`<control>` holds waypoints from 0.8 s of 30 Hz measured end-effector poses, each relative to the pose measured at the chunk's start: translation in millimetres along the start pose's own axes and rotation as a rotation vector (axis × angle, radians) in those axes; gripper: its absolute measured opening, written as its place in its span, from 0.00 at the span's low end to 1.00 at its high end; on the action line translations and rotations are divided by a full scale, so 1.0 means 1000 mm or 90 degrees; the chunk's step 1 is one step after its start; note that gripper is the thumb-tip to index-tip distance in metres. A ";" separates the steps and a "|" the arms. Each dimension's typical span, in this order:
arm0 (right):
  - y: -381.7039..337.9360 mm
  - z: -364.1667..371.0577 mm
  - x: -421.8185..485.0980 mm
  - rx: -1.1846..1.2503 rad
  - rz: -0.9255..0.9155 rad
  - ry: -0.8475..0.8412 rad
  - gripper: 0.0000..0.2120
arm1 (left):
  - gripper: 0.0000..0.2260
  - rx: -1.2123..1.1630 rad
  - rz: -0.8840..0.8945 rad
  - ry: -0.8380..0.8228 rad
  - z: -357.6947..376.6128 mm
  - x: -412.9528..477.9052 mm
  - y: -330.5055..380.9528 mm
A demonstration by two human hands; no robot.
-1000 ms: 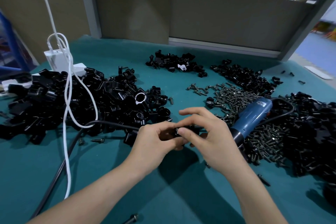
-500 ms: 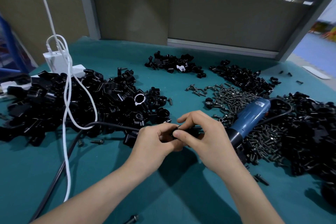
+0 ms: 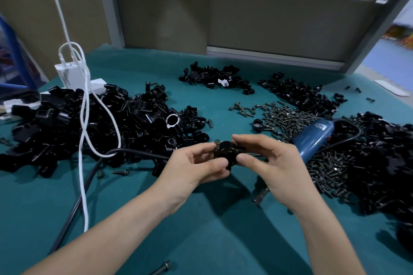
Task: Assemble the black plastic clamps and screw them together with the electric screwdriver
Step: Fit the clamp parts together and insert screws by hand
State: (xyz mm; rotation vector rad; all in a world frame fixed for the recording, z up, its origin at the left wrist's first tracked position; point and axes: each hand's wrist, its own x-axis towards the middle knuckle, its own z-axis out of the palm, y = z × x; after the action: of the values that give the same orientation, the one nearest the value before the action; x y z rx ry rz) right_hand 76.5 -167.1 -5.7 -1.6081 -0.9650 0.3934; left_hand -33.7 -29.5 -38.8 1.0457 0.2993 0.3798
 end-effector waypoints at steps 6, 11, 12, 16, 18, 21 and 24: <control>-0.003 0.003 -0.001 0.107 0.017 0.037 0.19 | 0.13 0.065 0.072 0.005 0.000 0.000 0.002; -0.003 0.012 -0.002 0.217 0.041 0.055 0.14 | 0.15 0.060 0.116 0.017 0.002 -0.002 -0.003; -0.003 0.015 -0.002 0.233 0.045 0.060 0.13 | 0.15 0.044 0.112 0.017 0.003 -0.003 -0.004; -0.001 0.026 -0.004 0.301 0.062 0.086 0.12 | 0.13 0.083 0.162 0.014 0.007 -0.007 -0.002; -0.001 0.031 -0.005 0.320 0.063 0.080 0.11 | 0.14 0.145 0.208 0.013 0.007 -0.007 -0.001; -0.003 0.035 -0.006 0.349 0.059 0.070 0.11 | 0.13 0.196 0.209 0.007 0.004 -0.006 -0.001; -0.005 0.039 -0.008 0.356 0.058 0.064 0.11 | 0.11 0.216 0.211 -0.002 0.002 -0.008 -0.001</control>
State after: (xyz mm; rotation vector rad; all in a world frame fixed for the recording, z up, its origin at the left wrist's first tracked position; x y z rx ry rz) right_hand 42.4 -148.0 -14.1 -1.1489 -0.6316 0.5812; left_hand -39.5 -35.1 -38.7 1.4349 0.1899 0.6398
